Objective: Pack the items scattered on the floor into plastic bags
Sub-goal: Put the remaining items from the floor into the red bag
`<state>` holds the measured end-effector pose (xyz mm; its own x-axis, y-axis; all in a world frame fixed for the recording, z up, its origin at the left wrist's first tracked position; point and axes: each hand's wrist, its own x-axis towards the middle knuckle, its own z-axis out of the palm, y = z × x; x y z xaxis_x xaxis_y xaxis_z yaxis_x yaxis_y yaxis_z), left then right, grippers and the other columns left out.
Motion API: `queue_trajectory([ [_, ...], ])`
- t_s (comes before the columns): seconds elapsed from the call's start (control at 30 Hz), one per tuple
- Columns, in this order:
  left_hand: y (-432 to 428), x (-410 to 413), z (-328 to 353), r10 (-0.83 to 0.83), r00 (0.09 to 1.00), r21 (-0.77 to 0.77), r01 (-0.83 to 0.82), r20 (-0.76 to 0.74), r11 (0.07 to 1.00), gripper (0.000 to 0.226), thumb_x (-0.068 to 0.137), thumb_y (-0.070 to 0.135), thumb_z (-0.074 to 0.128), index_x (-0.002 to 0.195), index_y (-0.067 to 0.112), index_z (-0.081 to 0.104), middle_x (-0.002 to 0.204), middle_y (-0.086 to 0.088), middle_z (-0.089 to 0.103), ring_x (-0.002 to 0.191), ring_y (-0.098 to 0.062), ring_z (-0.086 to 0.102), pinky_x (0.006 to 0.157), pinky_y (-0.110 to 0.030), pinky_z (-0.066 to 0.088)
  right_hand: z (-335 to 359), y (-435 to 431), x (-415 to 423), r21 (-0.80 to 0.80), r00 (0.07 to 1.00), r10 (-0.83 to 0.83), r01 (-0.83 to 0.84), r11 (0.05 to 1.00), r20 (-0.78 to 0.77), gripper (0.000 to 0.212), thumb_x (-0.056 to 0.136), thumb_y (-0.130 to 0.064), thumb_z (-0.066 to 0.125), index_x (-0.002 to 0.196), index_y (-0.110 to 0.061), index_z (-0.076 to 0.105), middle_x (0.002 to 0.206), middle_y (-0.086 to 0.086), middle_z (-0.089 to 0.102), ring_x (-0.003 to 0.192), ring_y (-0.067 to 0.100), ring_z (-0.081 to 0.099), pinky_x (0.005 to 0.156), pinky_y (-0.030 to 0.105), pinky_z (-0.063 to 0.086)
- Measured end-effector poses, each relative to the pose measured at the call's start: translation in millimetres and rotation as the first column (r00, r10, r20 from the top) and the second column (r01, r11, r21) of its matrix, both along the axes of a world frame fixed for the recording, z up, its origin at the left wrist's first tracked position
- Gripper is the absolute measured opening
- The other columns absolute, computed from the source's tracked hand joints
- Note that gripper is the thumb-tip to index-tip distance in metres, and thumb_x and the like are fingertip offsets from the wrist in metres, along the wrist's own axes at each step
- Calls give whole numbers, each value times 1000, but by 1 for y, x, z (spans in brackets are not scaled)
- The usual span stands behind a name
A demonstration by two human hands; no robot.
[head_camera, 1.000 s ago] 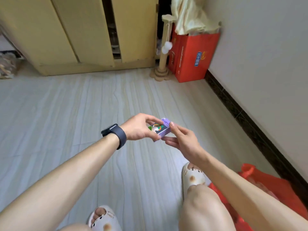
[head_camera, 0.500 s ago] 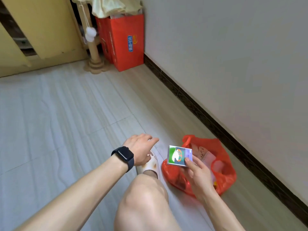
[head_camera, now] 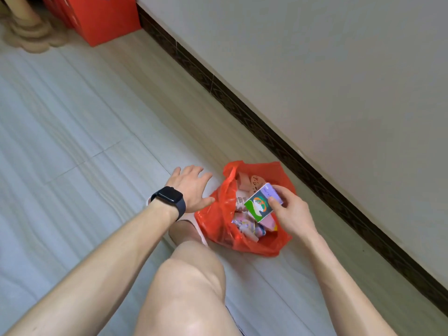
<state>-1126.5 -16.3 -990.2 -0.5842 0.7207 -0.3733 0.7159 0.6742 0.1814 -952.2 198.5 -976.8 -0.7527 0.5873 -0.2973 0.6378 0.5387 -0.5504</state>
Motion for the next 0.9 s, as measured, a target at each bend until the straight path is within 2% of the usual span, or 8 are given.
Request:
queue_trajectory([
  [0.1, 21, -5, -12, 19, 1000, 13, -19, 17, 1000, 81, 86, 66, 49, 152, 26, 22, 150, -14, 37, 140, -30, 30, 113, -45, 24, -24, 12, -21, 35, 882, 299, -333, 942, 364, 45, 95, -29, 54, 140, -28, 54, 144, 0, 54, 130, 25, 50, 103, 28, 38],
  [0.17, 33, -5, -19, 41, 997, 30, -43, 70, 999, 88, 86, 65, 51, 154, 28, 10, 147, -20, 39, 138, -34, 33, 111, -44, 27, -42, 16, -22, 129, 839, 272, -370, 920, 471, 51, 92, -35, 51, 141, -23, 50, 149, 10, 47, 131, 35, 46, 106, 38, 38],
  [0.33, 50, -4, -40, -24, 992, 111, 10, 123, 994, 82, 89, 57, 54, 150, 52, 0, 151, -20, 33, 136, -38, 37, 111, -46, 32, -55, 13, 5, 369, 963, 28, -129, 920, 267, 69, 87, -40, 62, 148, -21, 37, 152, 17, 34, 132, 41, 37, 104, 47, 41],
  [0.5, 62, 3, -56, -95, 991, 71, 89, 90, 994, 66, 93, 49, 52, 149, 50, 18, 153, -7, 33, 136, -29, 38, 108, -45, 33, -74, 17, 35, 374, 908, 102, -268, 888, 407, 96, 80, -41, 71, 156, -34, 13, 165, 13, -1, 137, 40, 32, 100, 49, 45],
  [0.63, 63, 18, -54, -55, 994, 69, 48, 93, 996, 44, 93, 26, 52, 136, 32, 46, 129, -4, 57, 116, -29, 55, 91, -39, 45, -74, 20, 45, 311, 901, 44, -195, 930, 432, 99, 80, -6, 57, 155, -39, 2, 166, 1, -9, 123, 41, 53, 74, 42, 51],
  [0.77, 57, 27, -55, 178, 918, 124, -235, 355, 964, 34, 91, 22, 53, 122, 33, 61, 119, -1, 66, 110, -27, 62, 89, -34, 51, -59, 24, 46, 265, 925, 23, -132, 955, 378, 88, 83, -6, 45, 157, -34, 5, 163, 8, 23, 120, 43, 57, 85, 45, 51],
  [0.83, 51, 24, -53, 273, 856, 208, -392, 439, 896, 34, 90, 15, 53, 117, 31, 65, 110, 1, 71, 106, -22, 64, 90, -31, 51, -48, 26, 40, 269, 958, -1, -79, 960, 286, 75, 91, -13, 45, 157, -30, 13, 138, 18, 55, 108, 43, 62, 81, 42, 49],
  [0.9, 45, 15, -43, 334, 815, 274, -496, 473, 824, 40, 88, 7, 50, 119, 30, 63, 99, 5, 73, 102, -19, 65, 88, -29, 51, -30, 28, 31, 239, 983, -22, -23, 971, 180, 62, 98, -20, 47, 154, -32, 23, 104, 23, 69, 90, 44, 65, 72, 38, 47],
])
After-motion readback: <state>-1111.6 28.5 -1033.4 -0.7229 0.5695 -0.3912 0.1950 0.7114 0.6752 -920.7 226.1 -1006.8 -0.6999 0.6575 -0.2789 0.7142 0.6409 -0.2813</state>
